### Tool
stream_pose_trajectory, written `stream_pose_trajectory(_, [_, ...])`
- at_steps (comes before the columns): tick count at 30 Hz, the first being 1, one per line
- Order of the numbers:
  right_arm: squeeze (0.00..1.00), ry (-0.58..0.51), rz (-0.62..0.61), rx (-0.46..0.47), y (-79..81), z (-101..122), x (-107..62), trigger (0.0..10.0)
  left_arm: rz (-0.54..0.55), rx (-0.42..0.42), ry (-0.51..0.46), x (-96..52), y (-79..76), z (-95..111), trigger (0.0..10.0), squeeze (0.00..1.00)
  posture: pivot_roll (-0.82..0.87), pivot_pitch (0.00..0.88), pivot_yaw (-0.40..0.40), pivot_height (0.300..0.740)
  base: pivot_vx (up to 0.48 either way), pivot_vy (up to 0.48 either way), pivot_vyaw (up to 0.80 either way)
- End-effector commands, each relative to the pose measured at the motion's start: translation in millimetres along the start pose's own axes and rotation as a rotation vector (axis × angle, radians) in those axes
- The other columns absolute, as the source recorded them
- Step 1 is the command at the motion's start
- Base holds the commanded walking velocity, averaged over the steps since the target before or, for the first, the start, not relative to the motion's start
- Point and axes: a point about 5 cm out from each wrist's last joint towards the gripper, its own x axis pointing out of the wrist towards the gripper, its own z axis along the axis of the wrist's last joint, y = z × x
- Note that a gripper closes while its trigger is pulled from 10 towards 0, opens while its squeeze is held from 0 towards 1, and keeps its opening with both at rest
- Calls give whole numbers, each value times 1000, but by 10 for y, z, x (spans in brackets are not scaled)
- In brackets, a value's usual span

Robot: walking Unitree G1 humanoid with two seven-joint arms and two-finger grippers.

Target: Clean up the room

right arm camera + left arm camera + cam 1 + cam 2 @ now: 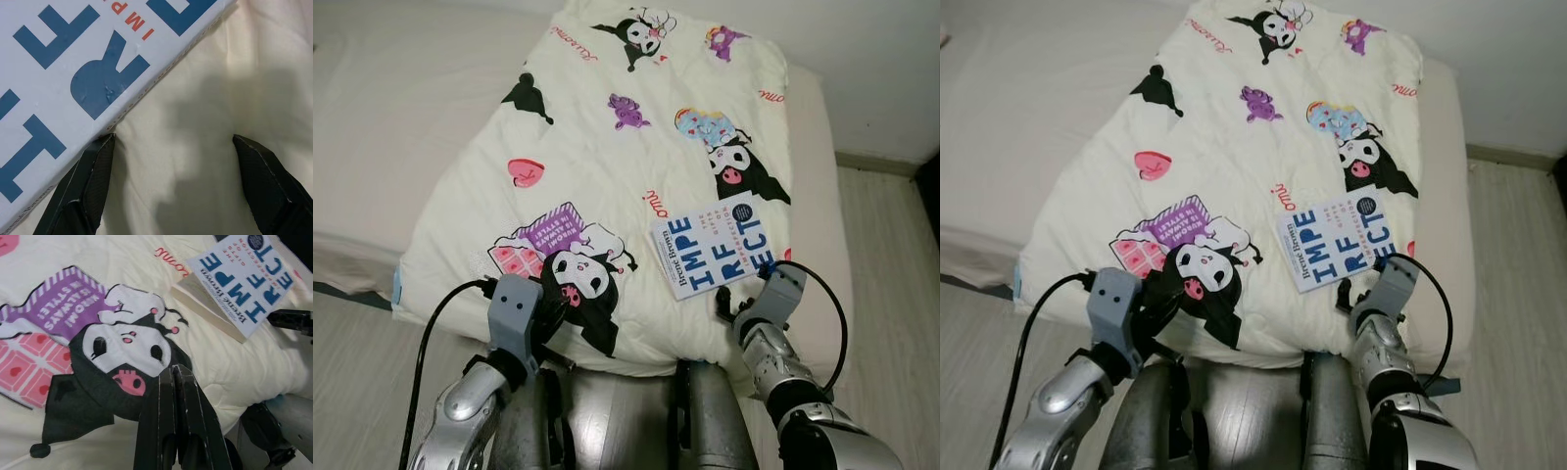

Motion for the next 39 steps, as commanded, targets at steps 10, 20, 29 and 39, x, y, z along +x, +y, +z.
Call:
stream_pose_trajectory(10, [0,8,7,101,35,-282,-109,10000,-171,0,30,-139,-160,20,10000,0,57,437,-7,604,0,0,0])
stream_pose_trajectory(20, [0,-99,55,183,58,-127,-135,10000,-181,19,22,-142,-112,70,10000,0,60,418,4,604,0,0,0])
stream_pose_trajectory(29, [0,-175,80,207,121,116,-104,10000,-199,31,9,-83,-94,111,10000,0,62,386,-1,604,0,0,0])
stream_pose_trajectory(39, [0,-135,88,213,143,49,-76,10000,-170,92,18,-66,-2,114,10000,0,93,392,16,604,0,0,0])
